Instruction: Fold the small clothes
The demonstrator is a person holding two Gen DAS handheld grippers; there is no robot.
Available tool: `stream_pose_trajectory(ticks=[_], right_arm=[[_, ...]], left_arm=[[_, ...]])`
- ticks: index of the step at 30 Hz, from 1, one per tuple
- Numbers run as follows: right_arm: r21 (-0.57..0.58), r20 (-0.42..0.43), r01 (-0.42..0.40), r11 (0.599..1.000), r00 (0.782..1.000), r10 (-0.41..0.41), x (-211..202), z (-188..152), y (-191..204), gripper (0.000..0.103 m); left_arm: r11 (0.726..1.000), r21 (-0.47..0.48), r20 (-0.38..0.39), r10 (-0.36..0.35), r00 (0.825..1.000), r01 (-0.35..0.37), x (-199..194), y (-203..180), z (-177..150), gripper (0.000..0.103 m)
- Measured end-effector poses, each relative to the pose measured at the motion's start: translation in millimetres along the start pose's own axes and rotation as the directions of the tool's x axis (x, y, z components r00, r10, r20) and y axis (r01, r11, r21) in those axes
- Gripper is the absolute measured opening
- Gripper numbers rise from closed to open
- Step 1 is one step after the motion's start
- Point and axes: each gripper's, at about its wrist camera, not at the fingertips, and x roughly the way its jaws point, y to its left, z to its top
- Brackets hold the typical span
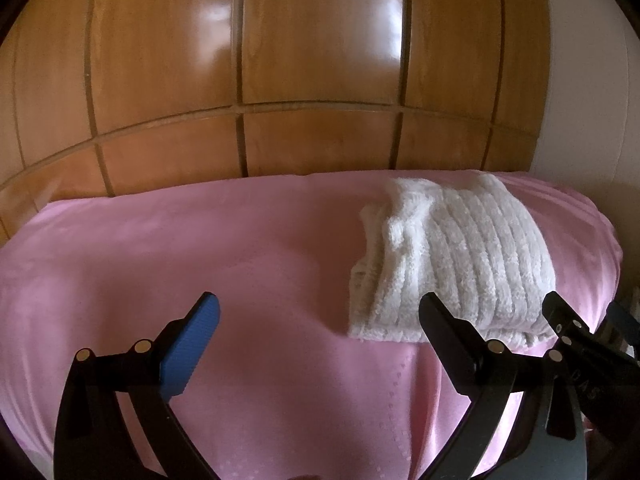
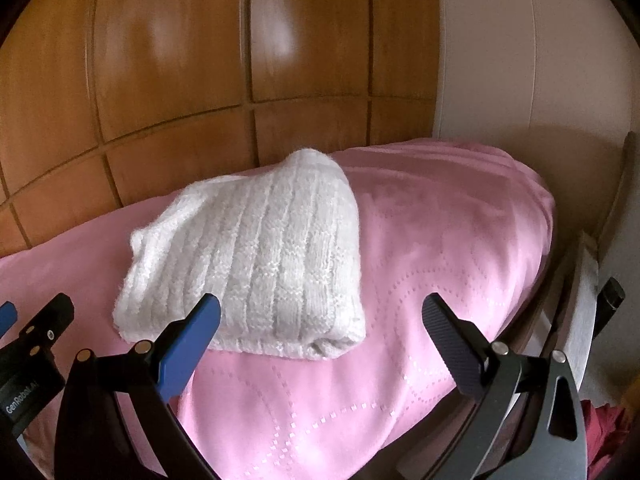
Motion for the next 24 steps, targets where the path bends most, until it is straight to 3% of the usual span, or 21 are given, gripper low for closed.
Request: stream_pose_trajectory(ticks=[24], right_arm=[[-0.017, 0.009, -0.027, 0.999, 1.000, 0.027, -4.9, 0.2, 6.8, 0.101]], left_arm=[[1.000, -0.027, 0.016, -0.009, 1.000, 0.010, -10.5, 1.0, 2.0, 0.099]])
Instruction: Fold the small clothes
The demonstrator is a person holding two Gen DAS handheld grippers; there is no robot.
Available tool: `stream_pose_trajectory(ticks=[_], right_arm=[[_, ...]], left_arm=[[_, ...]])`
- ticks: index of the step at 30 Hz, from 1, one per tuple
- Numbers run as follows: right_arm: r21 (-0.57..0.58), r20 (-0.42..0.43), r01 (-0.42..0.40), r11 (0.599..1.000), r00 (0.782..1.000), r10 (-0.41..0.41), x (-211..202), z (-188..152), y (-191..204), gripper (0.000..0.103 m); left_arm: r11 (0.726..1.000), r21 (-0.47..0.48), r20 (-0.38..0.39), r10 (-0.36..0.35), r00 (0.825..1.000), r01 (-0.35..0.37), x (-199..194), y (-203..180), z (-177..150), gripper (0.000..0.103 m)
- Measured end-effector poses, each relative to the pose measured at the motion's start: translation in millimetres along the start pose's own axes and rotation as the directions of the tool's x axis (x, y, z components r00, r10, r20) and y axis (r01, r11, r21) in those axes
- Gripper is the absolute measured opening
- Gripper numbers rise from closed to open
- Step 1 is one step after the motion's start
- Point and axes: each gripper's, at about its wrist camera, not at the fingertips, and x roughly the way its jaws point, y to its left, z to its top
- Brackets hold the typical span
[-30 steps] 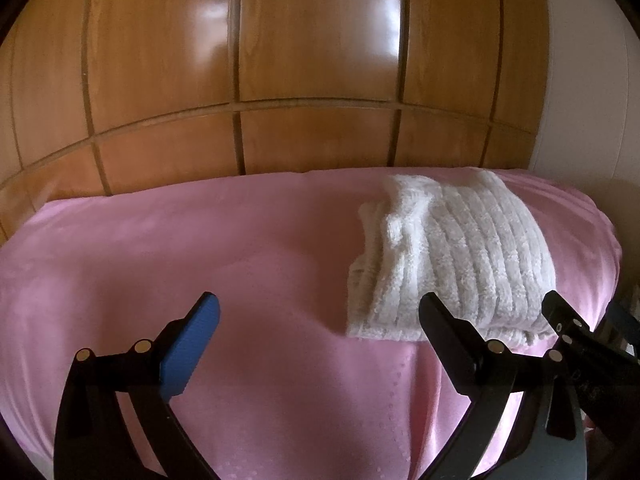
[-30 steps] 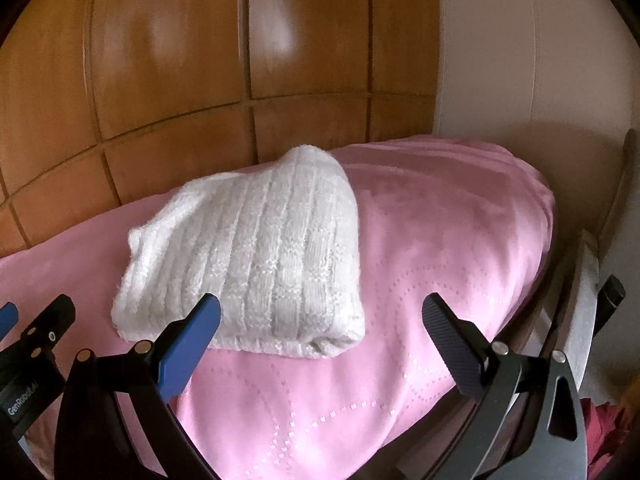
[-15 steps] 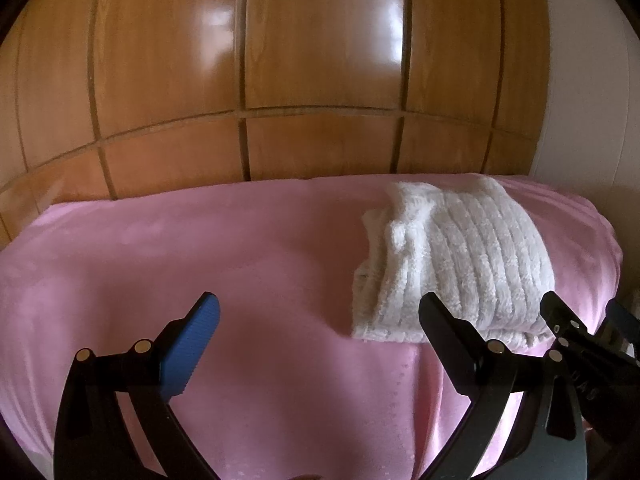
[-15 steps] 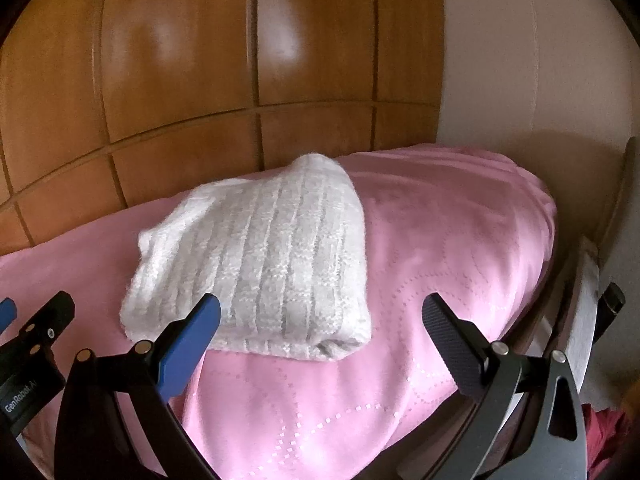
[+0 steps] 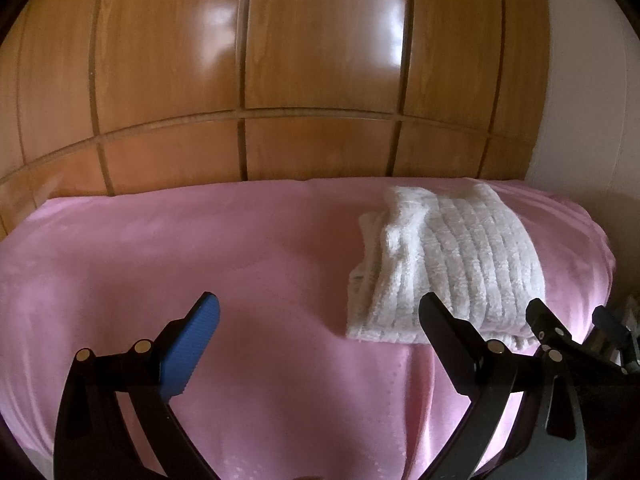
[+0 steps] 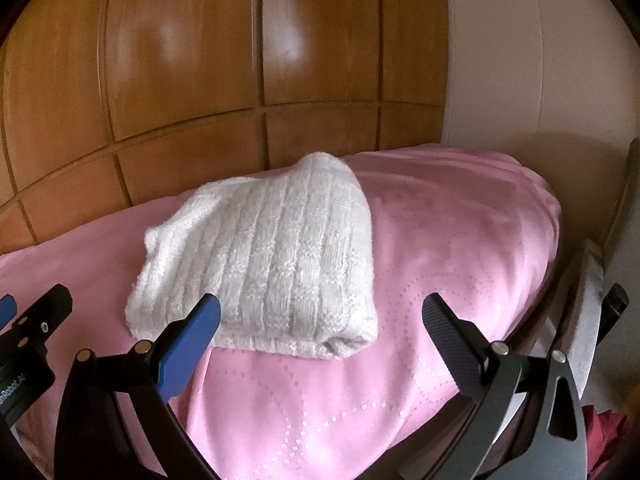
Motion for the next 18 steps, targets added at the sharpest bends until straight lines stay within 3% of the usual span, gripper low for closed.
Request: stream_pose_trajectory(ticks=[8, 18], right_arm=[[-0.006, -0.017, -0.009, 1.000, 1.000, 0.009, 4.6, -2.3, -0.4, 0.101], [0.019, -0.009, -0.029, 0.999, 1.000, 0.030, 7.5, 4.1, -9.0, 0.101]], left_arm=[[1.000, 0.018, 0.013, 0.011, 1.000, -0.011, 1.5, -1.6, -0.2, 0.099], [1.000, -0.007, -0.032, 0.029, 0.999, -0.029, 13.8, 1.3, -3.1, 0.099]])
